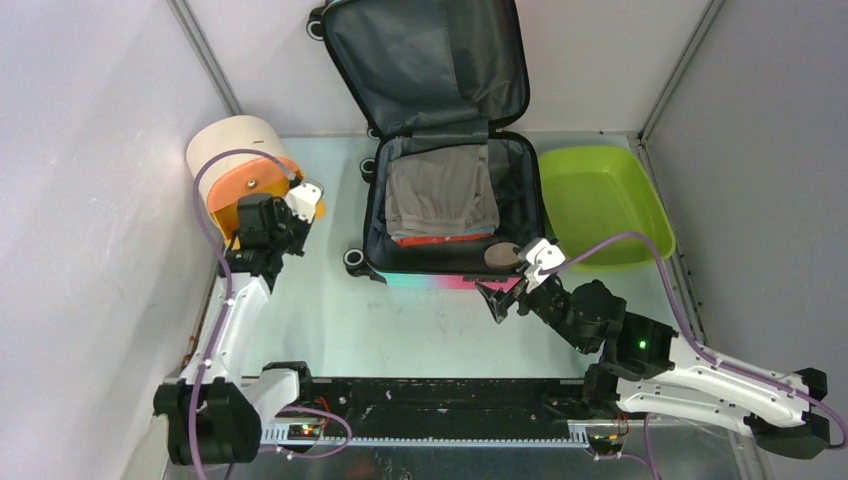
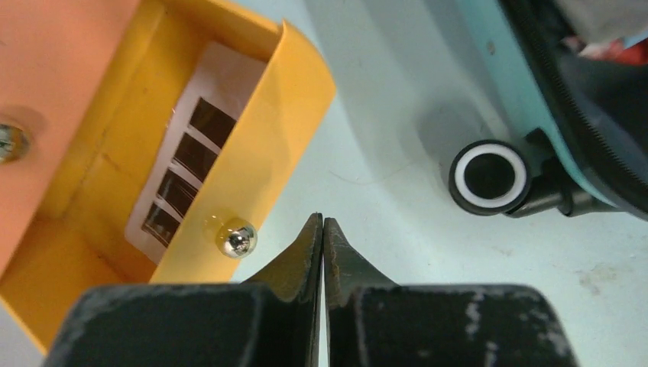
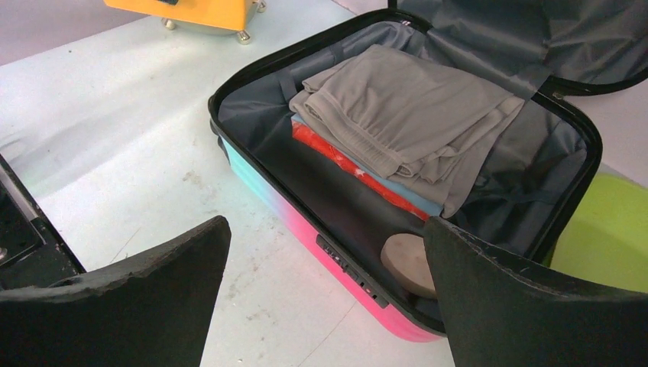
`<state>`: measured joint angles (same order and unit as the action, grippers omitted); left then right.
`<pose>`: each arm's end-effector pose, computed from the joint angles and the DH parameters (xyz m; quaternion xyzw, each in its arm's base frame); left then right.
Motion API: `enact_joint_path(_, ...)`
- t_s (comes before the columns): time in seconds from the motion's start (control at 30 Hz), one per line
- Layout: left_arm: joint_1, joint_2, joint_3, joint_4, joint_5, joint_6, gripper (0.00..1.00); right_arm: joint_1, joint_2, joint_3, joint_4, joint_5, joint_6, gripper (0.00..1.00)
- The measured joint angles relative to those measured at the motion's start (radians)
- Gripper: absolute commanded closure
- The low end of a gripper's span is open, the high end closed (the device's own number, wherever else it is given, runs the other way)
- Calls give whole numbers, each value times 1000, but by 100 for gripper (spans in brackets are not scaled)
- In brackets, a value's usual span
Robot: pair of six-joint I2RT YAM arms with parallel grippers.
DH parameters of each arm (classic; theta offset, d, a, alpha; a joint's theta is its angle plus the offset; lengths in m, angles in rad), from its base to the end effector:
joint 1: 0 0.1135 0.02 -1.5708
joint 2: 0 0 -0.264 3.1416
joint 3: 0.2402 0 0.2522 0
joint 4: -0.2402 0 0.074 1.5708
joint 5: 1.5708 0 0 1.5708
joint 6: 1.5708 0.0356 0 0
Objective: Open, take out, and arrange the luggage
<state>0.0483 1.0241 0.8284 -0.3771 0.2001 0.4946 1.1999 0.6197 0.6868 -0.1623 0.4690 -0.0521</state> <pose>0.2263 0.0039 0.2912 0.2400 0.8414 0.0432 0.4822 0.0696 0.1347 0.3331 -0.2950 0.6748 0.2108 0.6428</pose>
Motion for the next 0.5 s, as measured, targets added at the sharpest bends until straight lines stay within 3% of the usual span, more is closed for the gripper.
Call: enact_joint_path(0.5, -2, 162, -38, 265, -370, 73, 95, -40, 39, 0, 8, -21, 0, 0)
